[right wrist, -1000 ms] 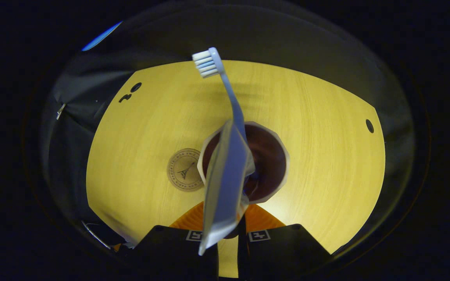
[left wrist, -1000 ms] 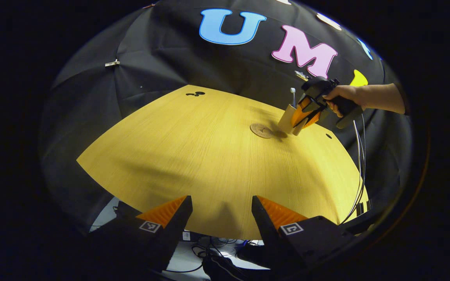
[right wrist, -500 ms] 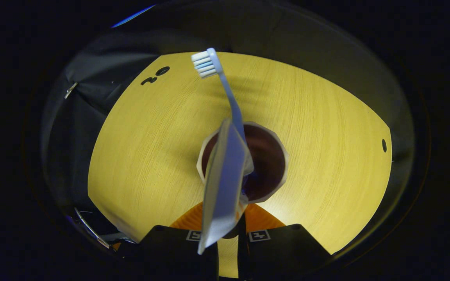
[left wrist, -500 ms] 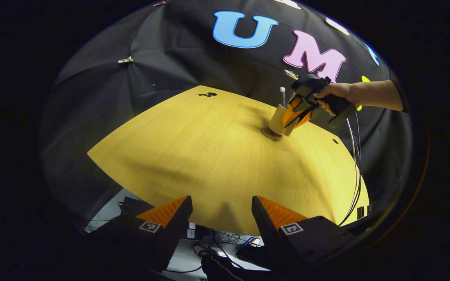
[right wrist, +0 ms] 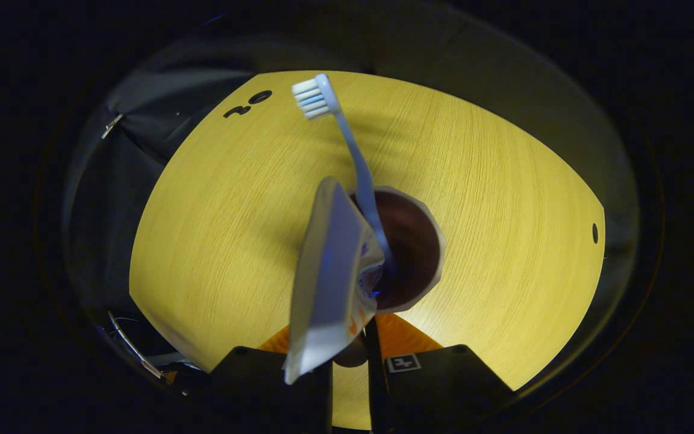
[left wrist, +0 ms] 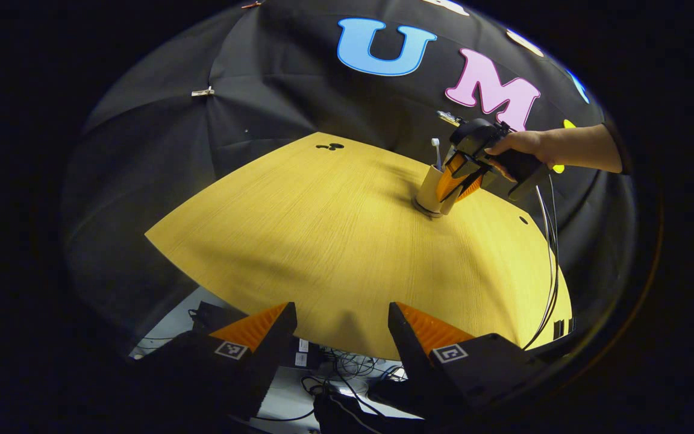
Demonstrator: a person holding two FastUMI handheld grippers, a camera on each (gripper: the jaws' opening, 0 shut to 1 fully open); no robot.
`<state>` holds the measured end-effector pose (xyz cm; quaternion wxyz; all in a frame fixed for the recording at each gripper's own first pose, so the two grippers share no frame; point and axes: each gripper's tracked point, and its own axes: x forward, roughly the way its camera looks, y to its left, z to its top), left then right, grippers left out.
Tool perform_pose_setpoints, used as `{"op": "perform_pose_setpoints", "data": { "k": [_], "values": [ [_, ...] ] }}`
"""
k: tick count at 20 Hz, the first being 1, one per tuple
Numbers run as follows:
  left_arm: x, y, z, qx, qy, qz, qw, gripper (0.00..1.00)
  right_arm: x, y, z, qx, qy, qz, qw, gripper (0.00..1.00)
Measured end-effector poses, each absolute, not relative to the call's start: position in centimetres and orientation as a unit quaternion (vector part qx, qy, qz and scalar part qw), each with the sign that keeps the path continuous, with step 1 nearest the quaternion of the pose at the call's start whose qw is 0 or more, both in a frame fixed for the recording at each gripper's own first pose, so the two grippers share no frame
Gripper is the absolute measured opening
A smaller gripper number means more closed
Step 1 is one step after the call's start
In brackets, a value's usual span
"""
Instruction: Put the toothbrush and toothpaste on the desktop into the cup, then pick up the cup and place it on the coaster on the desktop.
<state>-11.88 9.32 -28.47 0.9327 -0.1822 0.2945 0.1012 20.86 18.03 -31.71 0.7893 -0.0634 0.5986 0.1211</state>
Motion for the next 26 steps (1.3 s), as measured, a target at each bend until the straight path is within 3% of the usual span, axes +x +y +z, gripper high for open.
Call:
{"op": "perform_pose_setpoints", "data": {
  "k": [1,4,5,13,18,26],
  "values": [
    [-11.7,9.4,-28.3,-0.179,0.292,0.099,0.934,0.95,20.6,18.2,-31.1,-0.057,0.595,0.127,0.791,0.35],
    [-11.0,8.9,-27.6,-0.172,0.289,0.088,0.938,0.95,20.5,17.5,-29.8,-0.044,0.580,0.133,0.803,0.88],
    [-10.6,8.5,-27.2,-0.168,0.288,0.083,0.939,0.95,20.4,17.3,-29.0,-0.034,0.574,0.132,0.807,0.96],
    [-7.7,5.7,-25.0,-0.134,0.286,0.034,0.948,0.95,19.0,12.3,-21.6,0.009,0.479,0.142,0.866,0.99],
    [-4.2,2.8,-21.7,-0.110,0.260,-0.005,0.959,0.95,17.2,8.6,-14.5,0.030,0.372,0.140,0.917,0.99],
    [2.1,-1.8,-14.7,-0.103,0.185,-0.038,0.977,0.95,11.7,3.2,-7.2,0.017,0.221,0.086,0.971,0.99]
  ]
}}
